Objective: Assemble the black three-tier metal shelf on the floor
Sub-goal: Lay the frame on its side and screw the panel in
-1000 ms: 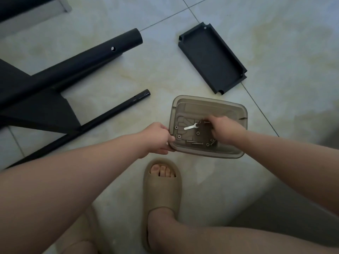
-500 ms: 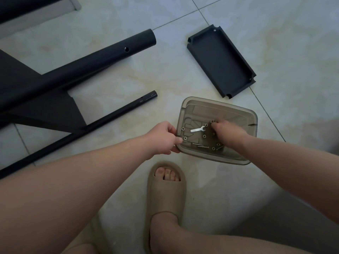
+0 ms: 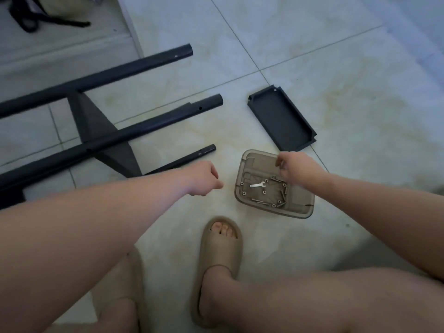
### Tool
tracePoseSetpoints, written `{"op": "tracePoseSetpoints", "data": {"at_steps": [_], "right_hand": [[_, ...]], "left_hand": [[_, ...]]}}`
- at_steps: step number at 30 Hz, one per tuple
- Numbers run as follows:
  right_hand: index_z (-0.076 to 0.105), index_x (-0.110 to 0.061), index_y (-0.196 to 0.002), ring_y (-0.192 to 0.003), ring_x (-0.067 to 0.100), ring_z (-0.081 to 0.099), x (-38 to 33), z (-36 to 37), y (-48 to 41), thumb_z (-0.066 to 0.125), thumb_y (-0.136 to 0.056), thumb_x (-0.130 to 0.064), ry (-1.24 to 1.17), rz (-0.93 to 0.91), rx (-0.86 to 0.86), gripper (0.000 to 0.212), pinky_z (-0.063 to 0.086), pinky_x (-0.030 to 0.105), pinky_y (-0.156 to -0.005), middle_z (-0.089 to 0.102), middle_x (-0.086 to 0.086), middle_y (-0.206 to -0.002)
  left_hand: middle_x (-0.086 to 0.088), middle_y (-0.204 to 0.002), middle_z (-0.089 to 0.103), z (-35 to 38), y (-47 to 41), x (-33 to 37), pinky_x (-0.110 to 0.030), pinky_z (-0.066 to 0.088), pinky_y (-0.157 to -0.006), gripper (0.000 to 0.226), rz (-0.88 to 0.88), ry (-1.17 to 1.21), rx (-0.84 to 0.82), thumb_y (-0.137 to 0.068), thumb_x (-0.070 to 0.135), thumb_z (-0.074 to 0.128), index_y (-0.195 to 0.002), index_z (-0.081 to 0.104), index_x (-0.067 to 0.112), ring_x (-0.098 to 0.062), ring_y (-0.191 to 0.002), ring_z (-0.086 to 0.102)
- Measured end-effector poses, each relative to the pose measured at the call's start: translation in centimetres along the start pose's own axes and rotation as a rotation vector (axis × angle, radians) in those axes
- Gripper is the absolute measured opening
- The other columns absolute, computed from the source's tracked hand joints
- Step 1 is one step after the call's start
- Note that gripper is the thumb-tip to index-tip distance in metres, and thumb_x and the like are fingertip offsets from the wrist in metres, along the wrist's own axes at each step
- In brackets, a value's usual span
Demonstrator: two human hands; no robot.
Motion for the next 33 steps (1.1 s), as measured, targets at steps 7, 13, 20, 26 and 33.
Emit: {"op": "tracePoseSetpoints", "data": {"at_steps": [7, 13, 20, 26, 33], "right_hand": [[0.066, -0.017, -0.088, -0.070, 0.007, 0.060, -10.2, -7.4, 7.7, 0.066, -0.092, -0.017, -0.271, -0.174, 0.161, 0.003, 0.039, 0.016, -0.051, 0.065, -0.008, -0.077], [0.062, -0.019, -0.083, -0.061, 0.017, 0.060, -21.0, -9.1, 12.9, 0.058, -0.088, -0.007, -0.472, -0.305, 0.190, 0.014, 0.046, 0.022, -0.051, 0.060, -0.005, -0.075], [0.066, -0.018, -0.089, -0.069, 0.016, 0.075, -31.0, -8.7, 12.6, 0.061, -0.092, -0.009, -0.644, -0.317, 0.154, 0.011, 0.057, 0.028, -0.063, 0.073, 0.003, -0.081], [0.068, -0.015, -0.089, -0.069, 0.010, 0.075, -33.2, -5.9, 9.1, 0.059, -0.094, -0.005, -0.552, -0.337, 0.005, 0.014, 0.062, 0.037, -0.084, 0.075, 0.003, -0.081], [0.066, -0.010, -0.086, -0.073, 0.019, 0.076, -33.9, -4.7, 5.9, 0.064, -0.093, -0.001, -0.631, -0.334, -0.064, 0.012, 0.063, 0.041, -0.084, 0.073, 0.008, -0.078]], "left_hand": [[-0.010, -0.097, 0.074, -6.5, 10.4, -2.9, -0.029, 0.051, -0.064, 0.021, 0.033, 0.030, 0.203, -0.091, 0.039, 0.065, -0.100, 0.068, 0.021, -0.024, -0.083, 0.073], [-0.001, -0.107, 0.070, -9.3, 17.4, -9.0, -0.033, 0.058, -0.072, 0.014, 0.042, 0.373, 0.310, -0.092, 0.038, 0.064, -0.098, 0.063, 0.026, -0.019, -0.086, 0.074], [0.001, -0.099, 0.071, -11.7, 19.7, -15.0, -0.026, 0.047, -0.061, 0.008, 0.026, 0.610, 0.566, -0.097, 0.031, 0.061, -0.093, 0.063, 0.024, -0.016, -0.082, 0.070], [0.002, -0.090, 0.067, -13.7, 17.2, -17.9, -0.031, 0.046, -0.072, 0.015, -0.035, 0.427, 0.760, -0.097, 0.029, 0.059, -0.086, 0.065, 0.020, -0.024, -0.088, 0.062], [-0.006, -0.081, 0.061, -15.0, 12.1, -18.0, -0.032, 0.043, -0.067, 0.028, -0.062, 0.344, 0.716, -0.100, 0.036, 0.052, -0.082, 0.062, 0.016, -0.025, -0.074, 0.055]]}}
Point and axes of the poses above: each hand's wrist, its own y-axis away from the middle knuckle, its own z-axis out of the palm, x = y × z, the point moved 1 cm from there along -y, towards the middle knuckle
